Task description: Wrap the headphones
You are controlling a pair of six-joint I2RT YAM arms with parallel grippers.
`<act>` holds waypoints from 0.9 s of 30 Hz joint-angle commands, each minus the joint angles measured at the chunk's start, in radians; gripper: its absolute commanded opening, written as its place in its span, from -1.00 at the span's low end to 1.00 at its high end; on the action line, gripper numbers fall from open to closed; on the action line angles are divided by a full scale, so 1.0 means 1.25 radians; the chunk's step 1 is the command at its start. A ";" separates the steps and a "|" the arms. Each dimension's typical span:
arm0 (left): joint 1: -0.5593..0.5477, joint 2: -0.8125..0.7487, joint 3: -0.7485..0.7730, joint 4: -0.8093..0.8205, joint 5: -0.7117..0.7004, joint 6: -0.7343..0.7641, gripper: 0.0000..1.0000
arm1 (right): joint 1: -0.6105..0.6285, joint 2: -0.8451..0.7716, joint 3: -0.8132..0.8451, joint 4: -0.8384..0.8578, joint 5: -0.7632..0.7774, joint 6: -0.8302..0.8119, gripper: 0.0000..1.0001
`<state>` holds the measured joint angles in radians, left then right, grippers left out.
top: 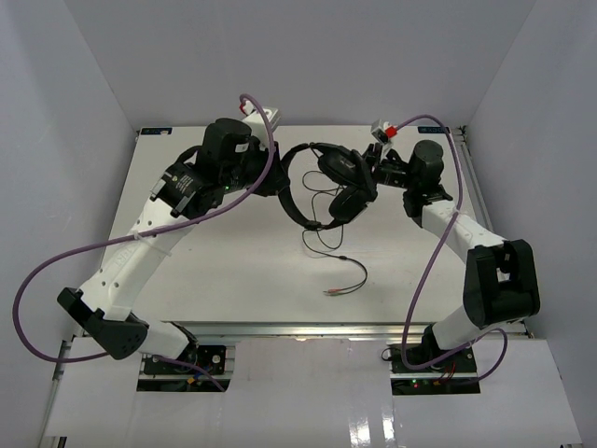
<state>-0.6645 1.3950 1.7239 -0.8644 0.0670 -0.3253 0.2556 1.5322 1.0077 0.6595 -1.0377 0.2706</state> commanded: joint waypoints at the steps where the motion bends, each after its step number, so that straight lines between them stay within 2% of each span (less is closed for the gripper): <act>1: 0.000 0.017 0.113 0.017 -0.068 -0.023 -1.00 | 0.051 -0.004 -0.024 0.012 -0.033 -0.035 -0.82; 8: 0.000 0.080 0.248 -0.043 -0.111 -0.016 -1.00 | 0.128 0.101 0.063 0.061 -0.035 0.016 -0.68; 10: 0.001 0.087 0.273 -0.055 -0.124 -0.016 -1.00 | 0.138 0.147 0.094 0.140 -0.041 0.081 -0.62; 16: 0.000 0.109 0.331 -0.106 -0.159 -0.017 -1.00 | 0.160 0.282 0.161 0.432 -0.067 0.308 -0.17; 18: 0.001 0.116 0.339 -0.113 -0.161 -0.018 -1.00 | 0.169 0.307 0.171 0.478 -0.068 0.347 -0.08; 21: 0.000 0.125 0.351 -0.118 -0.163 -0.023 -1.00 | 0.187 0.340 0.192 0.539 -0.067 0.390 0.01; 27: 0.000 0.142 0.373 -0.126 -0.163 -0.034 -1.00 | 0.226 0.362 0.182 0.549 -0.047 0.390 0.08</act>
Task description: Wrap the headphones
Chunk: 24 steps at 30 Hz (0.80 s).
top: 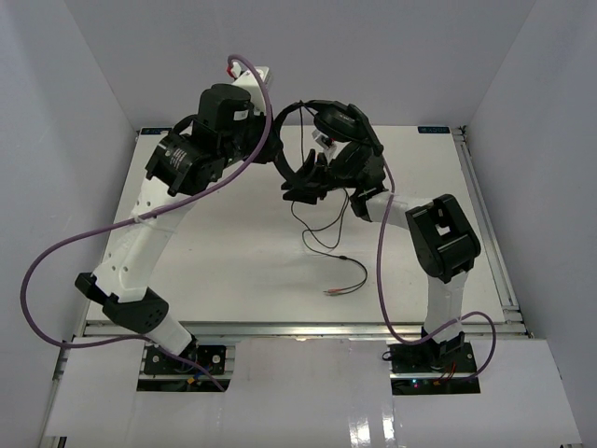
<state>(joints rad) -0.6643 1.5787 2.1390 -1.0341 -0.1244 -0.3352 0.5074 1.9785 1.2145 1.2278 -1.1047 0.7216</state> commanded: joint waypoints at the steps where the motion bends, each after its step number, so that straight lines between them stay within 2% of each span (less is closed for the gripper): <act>1: 0.000 -0.002 0.045 0.009 -0.012 -0.027 -1.00 | 0.029 0.005 0.009 0.089 0.010 0.022 0.09; 7: 0.000 0.014 0.087 0.006 -0.033 -0.028 -1.00 | 0.050 -0.012 -0.054 0.007 0.032 -0.093 0.05; 13: 0.005 0.035 0.110 0.017 -0.064 -0.023 -1.00 | 0.056 -0.048 -0.132 -0.024 0.035 -0.151 -0.20; 18: 0.035 0.034 0.108 0.030 -0.075 -0.023 -1.00 | 0.058 -0.102 -0.230 0.001 0.023 -0.169 -0.75; 19: 0.045 0.033 0.106 0.032 -0.076 -0.022 -1.00 | 0.058 -0.119 -0.253 0.003 0.022 -0.175 -0.84; 20: 0.054 0.032 0.105 0.036 -0.076 -0.020 -1.00 | 0.058 -0.135 -0.272 -0.003 0.021 -0.189 -0.85; 21: 0.068 0.033 0.103 0.042 -0.074 -0.018 -1.00 | 0.056 -0.166 -0.297 -0.026 0.022 -0.222 -0.85; 24: 0.111 0.039 0.093 0.054 -0.076 -0.015 -1.00 | 0.046 -0.267 -0.324 -0.249 0.046 -0.353 -0.85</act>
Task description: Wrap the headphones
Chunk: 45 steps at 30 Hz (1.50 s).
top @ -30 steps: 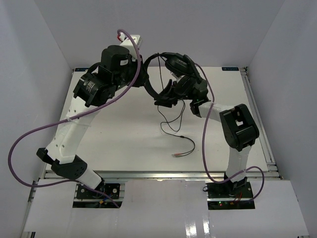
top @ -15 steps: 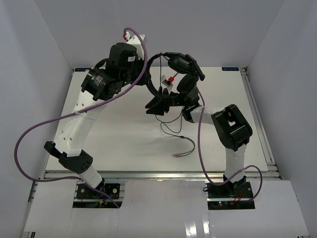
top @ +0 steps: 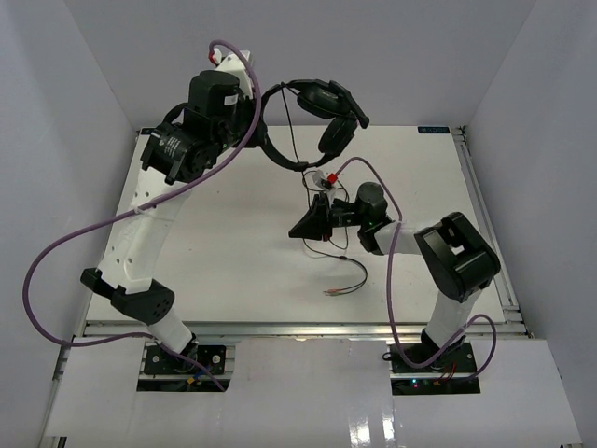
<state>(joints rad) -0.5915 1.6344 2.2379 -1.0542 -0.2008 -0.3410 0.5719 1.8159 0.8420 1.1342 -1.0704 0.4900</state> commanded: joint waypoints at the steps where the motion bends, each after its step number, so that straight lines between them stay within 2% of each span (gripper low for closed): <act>1: 0.070 -0.006 0.001 0.076 -0.017 -0.011 -1.00 | -0.008 -0.179 -0.026 -0.266 0.032 -0.228 -0.85; 4: 0.103 -0.010 -0.044 0.115 -0.030 -0.006 -1.00 | 0.002 -0.263 -0.003 -0.549 0.133 -0.484 -0.85; 6: 0.117 -0.003 -0.058 0.136 -0.043 0.000 -1.00 | 0.007 -0.331 0.004 -0.722 0.201 -0.570 -0.85; 8: 0.128 0.011 -0.065 0.143 -0.057 0.011 -1.00 | 0.009 -0.387 0.011 -0.838 0.287 -0.639 -0.85; 12: 0.137 0.024 -0.088 0.164 -0.085 0.032 -1.00 | 0.022 -0.484 0.047 -1.002 0.453 -0.753 -0.85; 17: 0.137 0.022 -0.145 0.190 -0.079 0.037 -1.00 | 0.062 -0.540 0.116 -1.123 0.588 -0.841 -0.85; 23: 0.131 0.041 -0.285 0.196 -0.044 0.063 -1.00 | 0.115 -0.533 0.242 -1.172 0.806 -1.003 -0.85; 27: 0.084 0.060 -0.390 0.193 -0.061 0.100 -1.00 | 0.122 -0.520 0.309 -1.154 0.964 -1.083 -0.85; 32: 0.025 0.074 -0.464 0.188 -0.062 0.130 -1.00 | 0.128 -0.500 0.338 -1.110 1.030 -1.146 -0.80; 37: -0.008 0.055 -0.513 0.189 -0.019 0.161 -1.00 | 0.131 -0.492 0.302 -1.045 1.086 -1.191 -0.65; 40: -0.017 0.016 -0.553 0.204 0.032 0.179 -1.00 | 0.123 -0.486 0.283 -1.019 1.078 -1.198 -0.53; 42: -0.019 -0.005 -0.585 0.218 0.053 0.191 -1.00 | 0.103 -0.481 0.286 -1.019 1.051 -1.172 -0.46; 45: -0.023 -0.057 -0.637 0.245 0.102 0.209 -1.00 | 0.053 -0.471 0.298 -1.024 0.915 -1.103 -0.41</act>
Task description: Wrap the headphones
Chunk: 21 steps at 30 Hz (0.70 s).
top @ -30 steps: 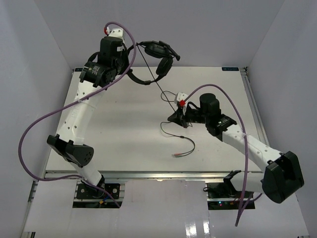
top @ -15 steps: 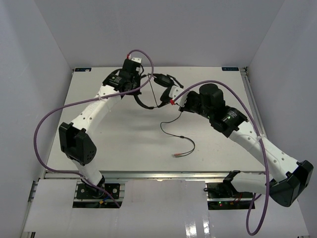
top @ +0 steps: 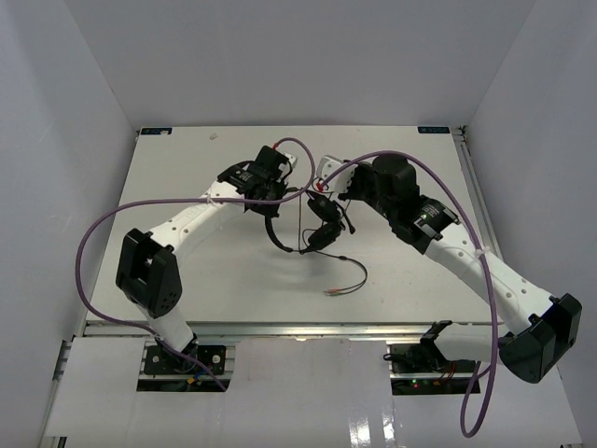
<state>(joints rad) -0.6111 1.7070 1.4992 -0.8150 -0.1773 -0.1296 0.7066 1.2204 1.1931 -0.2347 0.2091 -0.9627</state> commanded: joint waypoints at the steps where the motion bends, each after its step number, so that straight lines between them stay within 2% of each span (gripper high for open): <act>1: -0.009 -0.129 -0.066 0.065 0.104 0.046 -1.00 | -0.076 0.007 0.019 0.070 -0.163 0.085 -0.39; 7: -0.037 -0.201 -0.121 0.096 0.241 0.065 -1.00 | -0.138 0.057 0.027 0.066 -0.424 0.217 -0.42; 12: -0.052 -0.231 -0.141 0.093 0.272 0.061 -1.00 | -0.161 0.099 0.066 0.053 -0.494 0.281 -0.39; 15: -0.051 -0.250 -0.154 0.089 0.276 0.060 -1.00 | -0.234 0.102 0.098 0.023 -0.565 0.292 -0.23; 16: -0.052 -0.255 -0.161 0.089 0.288 0.061 -1.00 | -0.263 0.099 0.106 0.013 -0.599 0.293 -0.05; 19: -0.052 -0.263 -0.169 0.088 0.299 0.058 -1.00 | -0.375 0.095 0.112 -0.036 -0.735 0.273 0.29; 20: -0.052 -0.266 -0.174 0.087 0.303 0.058 -1.00 | -0.409 0.094 0.115 -0.057 -0.782 0.255 0.45; 21: -0.052 -0.268 -0.176 0.087 0.307 0.055 -1.00 | -0.442 0.092 0.117 -0.090 -0.845 0.205 0.52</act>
<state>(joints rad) -0.6774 1.4423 1.2883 -0.7341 0.1394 -0.0490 0.2909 1.3682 1.2876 -0.2462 -0.5531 -0.6338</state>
